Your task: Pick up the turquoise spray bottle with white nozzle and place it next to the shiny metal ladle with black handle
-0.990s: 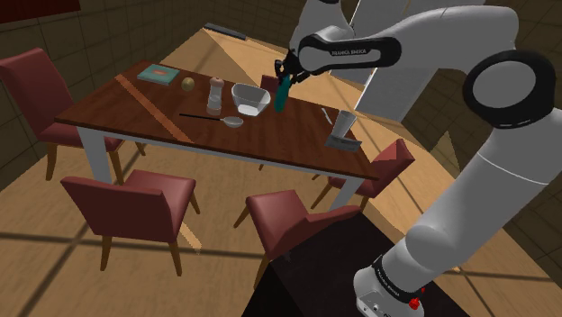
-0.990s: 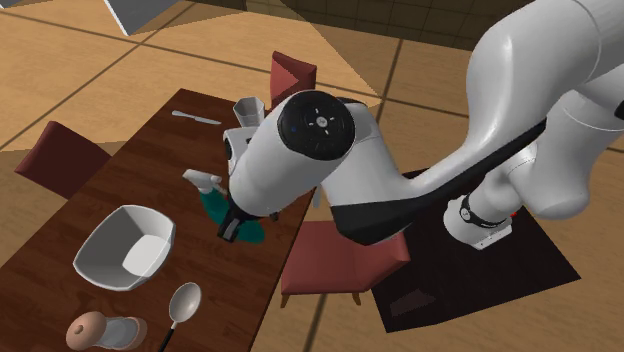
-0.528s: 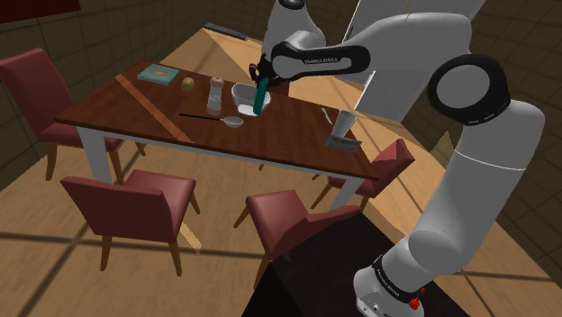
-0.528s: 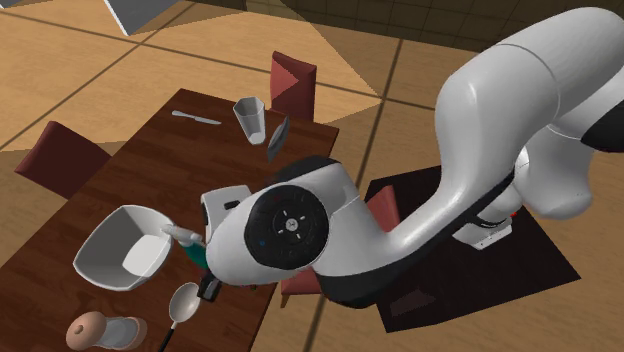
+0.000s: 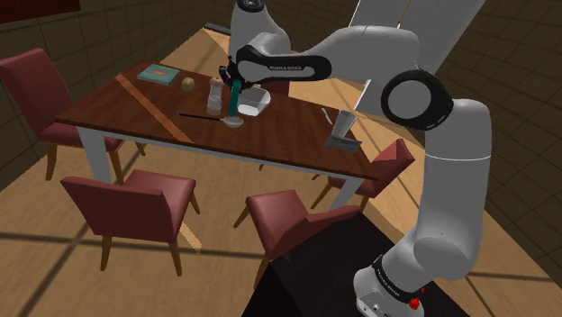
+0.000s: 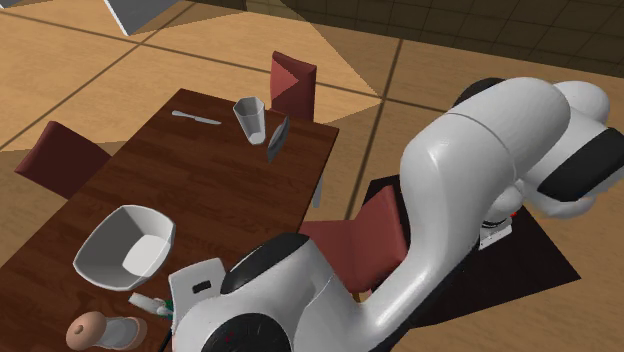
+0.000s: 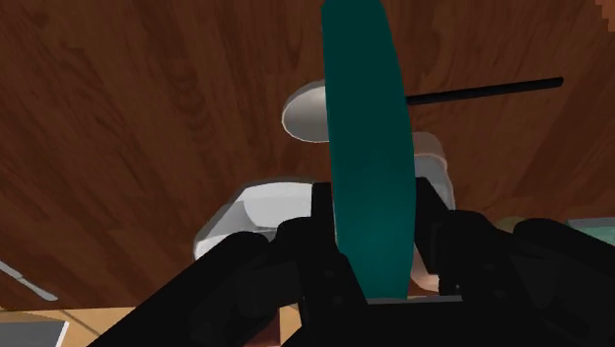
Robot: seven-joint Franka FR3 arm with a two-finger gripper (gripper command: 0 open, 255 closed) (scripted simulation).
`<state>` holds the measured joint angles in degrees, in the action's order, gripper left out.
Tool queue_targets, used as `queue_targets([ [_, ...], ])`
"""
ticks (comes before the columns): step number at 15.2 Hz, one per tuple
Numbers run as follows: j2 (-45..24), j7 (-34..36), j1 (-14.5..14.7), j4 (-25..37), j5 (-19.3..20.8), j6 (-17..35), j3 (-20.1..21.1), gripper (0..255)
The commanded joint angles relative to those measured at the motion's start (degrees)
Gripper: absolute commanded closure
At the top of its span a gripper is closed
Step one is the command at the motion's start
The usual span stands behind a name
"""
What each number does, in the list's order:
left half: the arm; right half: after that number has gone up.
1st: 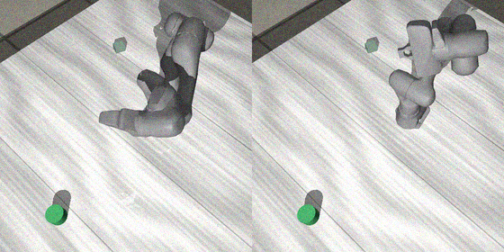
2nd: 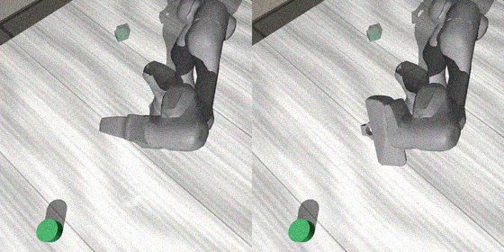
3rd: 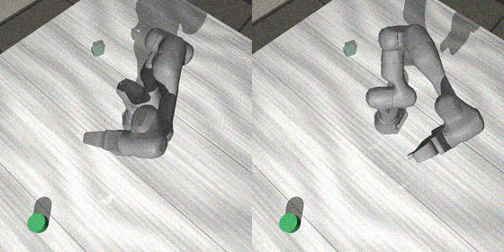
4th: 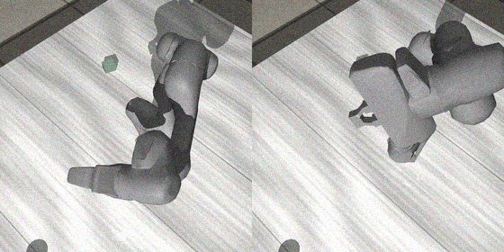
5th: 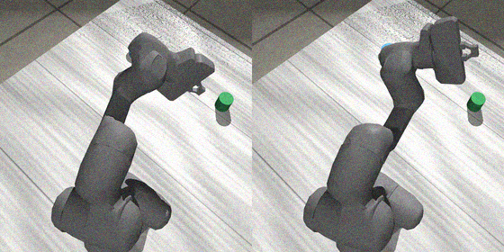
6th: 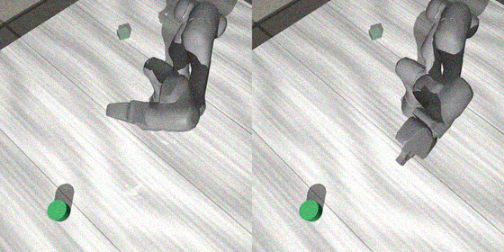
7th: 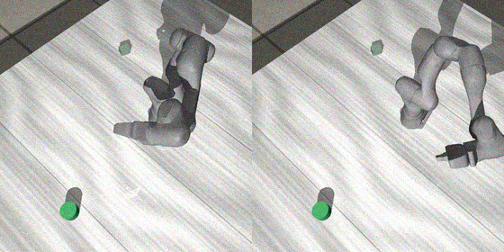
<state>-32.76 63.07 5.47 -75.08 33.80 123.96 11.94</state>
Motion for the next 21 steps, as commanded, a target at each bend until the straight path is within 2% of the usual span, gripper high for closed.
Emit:
queue_targets([
  [1, -4.47, 1.1, 2.22, 5.5, 0.8, -1.61, -0.22, 255],
  [4, -12.54, 1.19, 5.74, 17.04, 1.24, -5.53, -0.63, 255],
  [5, -16.51, 0.76, 7.28, 23.09, 1.24, -7.63, -0.83, 255],
  [21, -18.9, 5.85, 6.86, 15.51, 3.55, 1.41, -2.22, 255],
])
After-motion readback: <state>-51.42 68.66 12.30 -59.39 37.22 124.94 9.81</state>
